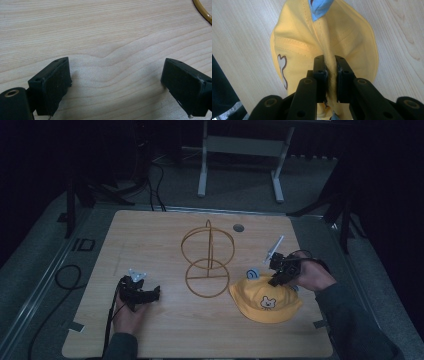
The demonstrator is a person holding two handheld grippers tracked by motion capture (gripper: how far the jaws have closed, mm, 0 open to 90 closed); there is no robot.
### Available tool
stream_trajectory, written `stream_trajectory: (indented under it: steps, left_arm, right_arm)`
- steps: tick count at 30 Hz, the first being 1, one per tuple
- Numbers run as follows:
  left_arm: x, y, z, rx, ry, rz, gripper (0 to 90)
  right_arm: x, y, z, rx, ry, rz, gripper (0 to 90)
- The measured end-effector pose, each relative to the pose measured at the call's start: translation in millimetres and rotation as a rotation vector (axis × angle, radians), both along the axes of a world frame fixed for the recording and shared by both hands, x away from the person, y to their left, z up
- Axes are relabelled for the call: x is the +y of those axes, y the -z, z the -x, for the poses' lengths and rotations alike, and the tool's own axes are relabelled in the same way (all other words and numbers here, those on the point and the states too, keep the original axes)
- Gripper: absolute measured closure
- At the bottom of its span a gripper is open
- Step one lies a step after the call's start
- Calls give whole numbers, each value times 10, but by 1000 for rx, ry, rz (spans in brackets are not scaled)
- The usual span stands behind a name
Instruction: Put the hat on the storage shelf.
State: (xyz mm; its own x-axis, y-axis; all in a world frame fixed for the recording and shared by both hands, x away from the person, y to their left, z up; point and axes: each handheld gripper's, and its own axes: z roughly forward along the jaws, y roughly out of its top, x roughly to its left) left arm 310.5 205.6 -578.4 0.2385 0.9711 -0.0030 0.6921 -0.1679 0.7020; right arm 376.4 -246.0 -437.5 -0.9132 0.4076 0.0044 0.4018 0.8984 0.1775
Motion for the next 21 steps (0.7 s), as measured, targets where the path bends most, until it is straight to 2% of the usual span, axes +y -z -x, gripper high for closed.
stream_trajectory:
  steps: [12,21]
  left_arm:
    - [0,0,0,0,0,0,91]
    - [0,0,0,0,0,0,91]
  right_arm:
    - [18,-92,2,-14,-33,10,828]
    - [-20,-201,-40,-38,-16,-10,828]
